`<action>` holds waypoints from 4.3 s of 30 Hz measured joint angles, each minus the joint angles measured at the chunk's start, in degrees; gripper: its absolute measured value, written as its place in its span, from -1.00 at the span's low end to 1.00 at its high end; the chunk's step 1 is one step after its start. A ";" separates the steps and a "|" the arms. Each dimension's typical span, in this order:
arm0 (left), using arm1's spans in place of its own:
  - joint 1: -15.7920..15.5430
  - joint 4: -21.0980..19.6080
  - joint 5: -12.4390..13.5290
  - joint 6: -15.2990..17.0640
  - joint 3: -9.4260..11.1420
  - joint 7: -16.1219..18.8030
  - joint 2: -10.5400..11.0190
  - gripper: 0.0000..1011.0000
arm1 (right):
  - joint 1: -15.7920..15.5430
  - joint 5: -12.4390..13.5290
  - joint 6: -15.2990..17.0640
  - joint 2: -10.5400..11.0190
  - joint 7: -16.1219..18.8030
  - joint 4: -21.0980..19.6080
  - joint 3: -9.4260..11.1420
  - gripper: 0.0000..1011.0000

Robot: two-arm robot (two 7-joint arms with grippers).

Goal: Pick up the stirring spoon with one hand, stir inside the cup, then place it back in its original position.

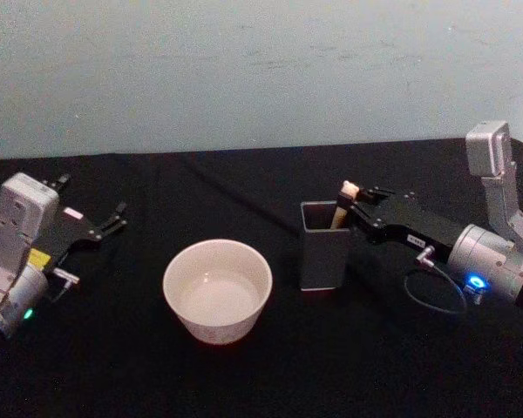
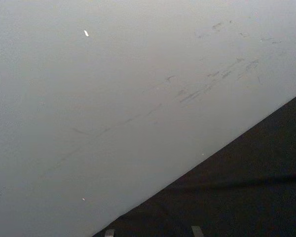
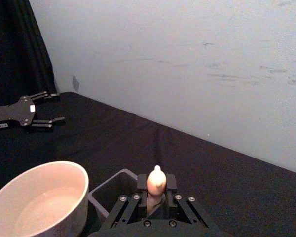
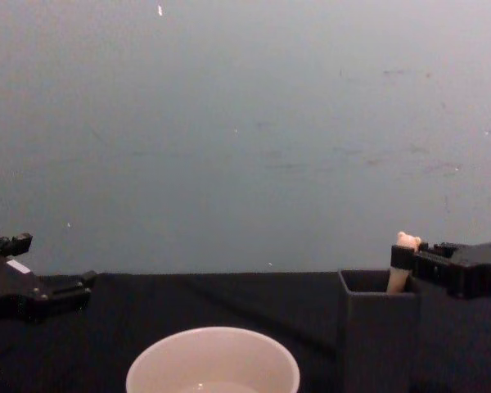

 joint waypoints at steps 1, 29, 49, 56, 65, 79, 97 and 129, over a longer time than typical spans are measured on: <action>0.00 0.00 0.00 0.00 0.00 0.00 0.00 0.98 | 0.00 0.00 0.00 0.00 0.00 0.00 0.00 -0.58; 0.00 0.00 0.00 0.00 0.00 0.00 0.00 0.98 | -0.21 10.55 1.99 1.95 0.72 -5.34 4.40 -0.58; 0.00 0.00 0.00 0.00 0.00 0.00 0.00 0.98 | 2.80 15.88 1.39 0.86 -0.14 -7.73 3.15 -0.58; 0.00 0.00 0.00 0.00 0.00 0.00 0.00 0.98 | 3.22 16.14 1.95 0.74 1.23 -7.91 -0.18 -0.58; 0.00 0.00 0.00 0.00 0.00 0.00 0.00 0.98 | 4.05 13.95 1.62 0.29 3.01 -7.14 -4.98 -0.58; 0.00 0.00 0.00 0.00 0.00 0.00 0.00 0.98 | 4.79 6.61 -1.00 -0.67 5.37 -4.37 -10.48 -0.58; 0.00 0.00 0.00 0.00 0.00 0.00 0.00 0.98 | 6.50 1.36 -1.41 -4.27 7.38 -0.28 -14.02 -0.58; 0.00 0.00 0.00 0.00 0.00 0.00 0.00 0.98 | 8.97 -2.47 -0.76 -10.57 1.53 7.84 -9.36 -0.58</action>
